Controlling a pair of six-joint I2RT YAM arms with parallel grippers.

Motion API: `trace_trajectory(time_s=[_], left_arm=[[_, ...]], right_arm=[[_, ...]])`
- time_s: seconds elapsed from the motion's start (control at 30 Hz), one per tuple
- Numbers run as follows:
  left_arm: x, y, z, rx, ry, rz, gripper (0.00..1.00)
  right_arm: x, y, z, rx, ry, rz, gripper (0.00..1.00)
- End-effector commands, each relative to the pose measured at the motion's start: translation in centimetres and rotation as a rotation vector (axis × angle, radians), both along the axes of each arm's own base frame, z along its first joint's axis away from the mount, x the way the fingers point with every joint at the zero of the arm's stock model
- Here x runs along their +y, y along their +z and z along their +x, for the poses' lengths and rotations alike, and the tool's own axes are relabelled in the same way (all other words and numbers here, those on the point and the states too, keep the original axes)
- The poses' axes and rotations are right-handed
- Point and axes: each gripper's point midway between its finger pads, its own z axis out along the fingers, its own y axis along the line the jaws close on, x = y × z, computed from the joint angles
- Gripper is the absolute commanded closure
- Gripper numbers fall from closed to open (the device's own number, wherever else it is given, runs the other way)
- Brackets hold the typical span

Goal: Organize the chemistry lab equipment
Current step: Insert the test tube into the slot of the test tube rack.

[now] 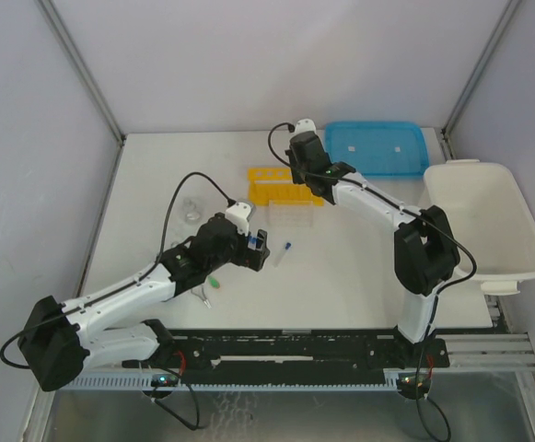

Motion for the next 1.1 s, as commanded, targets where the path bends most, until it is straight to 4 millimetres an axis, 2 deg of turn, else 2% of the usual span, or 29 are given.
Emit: trace_trajectory(time_s=[0.0, 1.07], left_arm=[[-0.1, 2.5, 0.9, -0.053, 0.013, -0.032, 0.00], [0.4, 1.4, 0.5, -0.033, 0.011, -0.022, 0.00]], right_arm=[[0.8, 3.7, 1.5, -0.101, 0.000, 0.031, 1.00], [3.0, 1.5, 2.0, -0.058, 0.032, 0.025, 1.00]])
